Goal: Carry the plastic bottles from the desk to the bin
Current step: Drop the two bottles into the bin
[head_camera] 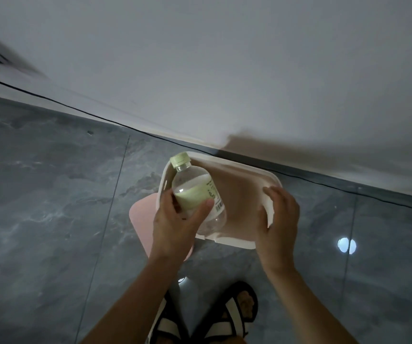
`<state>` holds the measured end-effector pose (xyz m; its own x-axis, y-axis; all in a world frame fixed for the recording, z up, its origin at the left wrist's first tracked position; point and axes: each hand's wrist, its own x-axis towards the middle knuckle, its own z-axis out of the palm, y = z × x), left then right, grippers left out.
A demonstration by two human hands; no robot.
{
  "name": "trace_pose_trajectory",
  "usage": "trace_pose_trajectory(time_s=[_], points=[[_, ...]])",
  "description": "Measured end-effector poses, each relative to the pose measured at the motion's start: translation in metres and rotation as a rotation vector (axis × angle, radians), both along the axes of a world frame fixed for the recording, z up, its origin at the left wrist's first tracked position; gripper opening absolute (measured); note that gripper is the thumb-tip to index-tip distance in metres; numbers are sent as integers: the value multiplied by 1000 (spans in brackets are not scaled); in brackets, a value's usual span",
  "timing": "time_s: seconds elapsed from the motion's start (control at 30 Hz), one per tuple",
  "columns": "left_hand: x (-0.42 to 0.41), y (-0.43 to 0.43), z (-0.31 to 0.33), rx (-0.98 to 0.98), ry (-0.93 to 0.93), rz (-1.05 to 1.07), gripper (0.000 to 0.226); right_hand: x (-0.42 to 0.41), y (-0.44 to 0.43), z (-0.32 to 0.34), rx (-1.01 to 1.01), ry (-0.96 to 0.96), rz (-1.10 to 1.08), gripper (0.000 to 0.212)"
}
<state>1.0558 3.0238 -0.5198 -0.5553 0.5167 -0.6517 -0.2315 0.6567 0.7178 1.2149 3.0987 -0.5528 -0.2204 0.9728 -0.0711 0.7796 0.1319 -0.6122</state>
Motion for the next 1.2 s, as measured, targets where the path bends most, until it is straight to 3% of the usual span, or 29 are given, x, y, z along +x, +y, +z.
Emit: trace_pose_trajectory(time_s=[0.17, 0.27, 0.5, 0.73, 0.83, 0.93, 1.07, 1.2], points=[[25, 35, -20, -273, -349, -44, 59, 6, -3, -10, 25, -31, -21, 53], [32, 52, -41, -328, -402, -45, 61, 10, -2, -21, -68, 21, -116, 58], [43, 80, -99, -455, -484, 140, 51, 18, -5, -42, 38, 68, -108, 53], [49, 87, -122, -425, -584, 338, 43, 15, -7, -52, 74, 85, -123, 58], [45, 83, -121, -394, -570, 362, 43, 15, -7, -51, 65, 82, -117, 59], [42, 79, -100, -359, -549, 298, 25, 16, -5, -44, -5, 74, -106, 60], [37, 60, -62, -305, -372, 140, 7, 23, 2, -26, -215, -47, -29, 71], [31, 25, -7, -221, -179, -46, 11, 29, 4, 17, -400, -219, 68, 76]])
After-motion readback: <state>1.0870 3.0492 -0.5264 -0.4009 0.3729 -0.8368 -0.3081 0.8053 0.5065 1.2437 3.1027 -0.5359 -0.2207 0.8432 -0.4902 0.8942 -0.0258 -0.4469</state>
